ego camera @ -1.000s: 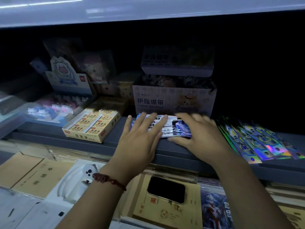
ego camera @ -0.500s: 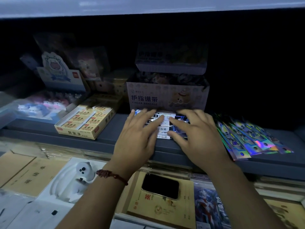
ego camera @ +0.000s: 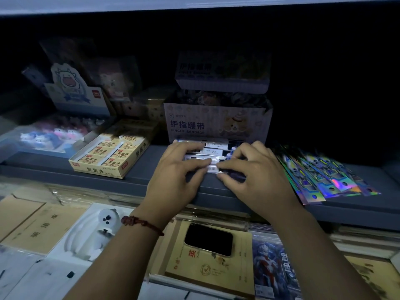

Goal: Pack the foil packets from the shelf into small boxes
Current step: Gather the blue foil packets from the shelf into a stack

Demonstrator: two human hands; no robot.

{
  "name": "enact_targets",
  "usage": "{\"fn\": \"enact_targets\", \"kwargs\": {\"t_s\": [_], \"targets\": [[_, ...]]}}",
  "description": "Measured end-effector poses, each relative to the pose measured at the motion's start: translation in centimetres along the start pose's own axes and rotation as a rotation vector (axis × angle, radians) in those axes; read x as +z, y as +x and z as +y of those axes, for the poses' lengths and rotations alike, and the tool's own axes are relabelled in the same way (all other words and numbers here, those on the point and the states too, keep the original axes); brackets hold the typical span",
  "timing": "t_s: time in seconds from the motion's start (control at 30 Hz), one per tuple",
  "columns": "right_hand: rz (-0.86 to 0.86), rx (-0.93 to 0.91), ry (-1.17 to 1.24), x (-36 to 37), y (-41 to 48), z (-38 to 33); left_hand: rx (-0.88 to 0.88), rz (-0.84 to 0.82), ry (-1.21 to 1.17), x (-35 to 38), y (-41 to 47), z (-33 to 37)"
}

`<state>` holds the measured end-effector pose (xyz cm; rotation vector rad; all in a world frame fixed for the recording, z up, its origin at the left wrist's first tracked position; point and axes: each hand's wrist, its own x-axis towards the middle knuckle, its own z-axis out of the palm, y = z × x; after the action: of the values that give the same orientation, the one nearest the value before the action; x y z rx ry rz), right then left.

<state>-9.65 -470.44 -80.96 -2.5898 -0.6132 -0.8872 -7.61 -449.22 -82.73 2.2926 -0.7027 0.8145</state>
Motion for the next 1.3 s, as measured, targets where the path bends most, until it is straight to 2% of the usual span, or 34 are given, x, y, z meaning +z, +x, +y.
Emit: {"fn": "enact_targets", "kwargs": {"t_s": [0.2, 0.47, 0.73, 1.0, 1.3], "targets": [[-0.034, 0.029, 0.079, 0.2, 0.1, 0.0, 0.025, 0.057, 0.050, 0.2, 0.0, 0.2], [-0.032, 0.025, 0.078, 0.0, 0.1, -0.2, 0.014, 0.036, 0.070, -0.1, -0.2, 0.6], [0.093, -0.008, 0.021, -0.2, 0.0, -0.1, 0.045, -0.022, 0.106, -0.5, -0.4, 1.0], [0.058, 0.011, 0.054, -0.3, 0.0, -0.3, 0.001, -0.048, 0.118, -0.3, -0.4, 1.1], [0.041, 0.020, 0.045, -0.4, 0.0, -0.4, 0.021, -0.005, 0.200, -0.1, -0.4, 1.2]]}}
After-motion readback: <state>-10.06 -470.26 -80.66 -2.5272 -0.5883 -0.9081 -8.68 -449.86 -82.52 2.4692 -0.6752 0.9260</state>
